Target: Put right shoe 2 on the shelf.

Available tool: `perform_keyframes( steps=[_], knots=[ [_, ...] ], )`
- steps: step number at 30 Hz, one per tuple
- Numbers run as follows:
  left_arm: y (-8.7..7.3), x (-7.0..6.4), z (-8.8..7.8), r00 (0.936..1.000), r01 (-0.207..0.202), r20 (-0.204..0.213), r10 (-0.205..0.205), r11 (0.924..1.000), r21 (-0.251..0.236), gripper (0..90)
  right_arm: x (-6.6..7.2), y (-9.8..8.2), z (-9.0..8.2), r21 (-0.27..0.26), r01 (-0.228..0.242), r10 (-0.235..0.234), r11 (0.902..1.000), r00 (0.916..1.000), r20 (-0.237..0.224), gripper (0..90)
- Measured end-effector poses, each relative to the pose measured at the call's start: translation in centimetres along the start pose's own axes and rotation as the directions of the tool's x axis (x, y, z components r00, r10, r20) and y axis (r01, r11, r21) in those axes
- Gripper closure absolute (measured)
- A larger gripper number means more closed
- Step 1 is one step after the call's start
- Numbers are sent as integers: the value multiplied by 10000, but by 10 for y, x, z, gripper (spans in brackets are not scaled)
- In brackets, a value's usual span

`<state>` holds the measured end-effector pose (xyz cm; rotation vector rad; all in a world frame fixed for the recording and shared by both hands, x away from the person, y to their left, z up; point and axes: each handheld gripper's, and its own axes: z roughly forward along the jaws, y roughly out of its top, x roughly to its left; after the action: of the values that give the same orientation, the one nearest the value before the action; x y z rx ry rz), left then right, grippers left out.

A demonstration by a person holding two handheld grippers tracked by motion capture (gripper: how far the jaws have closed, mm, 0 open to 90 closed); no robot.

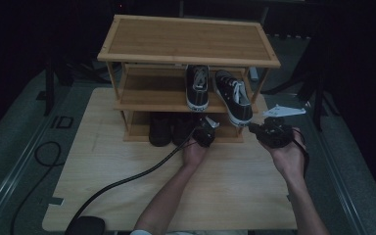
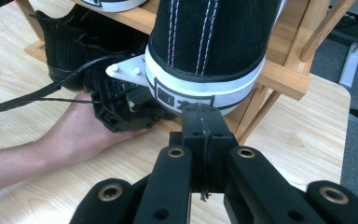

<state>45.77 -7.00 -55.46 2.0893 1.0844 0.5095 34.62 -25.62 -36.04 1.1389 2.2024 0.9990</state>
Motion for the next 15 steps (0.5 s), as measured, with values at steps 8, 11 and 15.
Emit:
perform_keyframes(
  steps=[8,11,15],
  knots=[
    [0,0,0,10000,1,-9,-1,10000,-12,900,-2,1,2,6,-7,7,10000,10000,-69,900],
    [0,0,0,10000,-13,-18,13,10000,-3,900,-4,3,4,27,-28,29,10000,10000,-89,900],
    [0,0,0,10000,-5,-11,5,10000,-10,900,-4,4,6,40,-31,32,10000,9999,-114,900]
  ],
)
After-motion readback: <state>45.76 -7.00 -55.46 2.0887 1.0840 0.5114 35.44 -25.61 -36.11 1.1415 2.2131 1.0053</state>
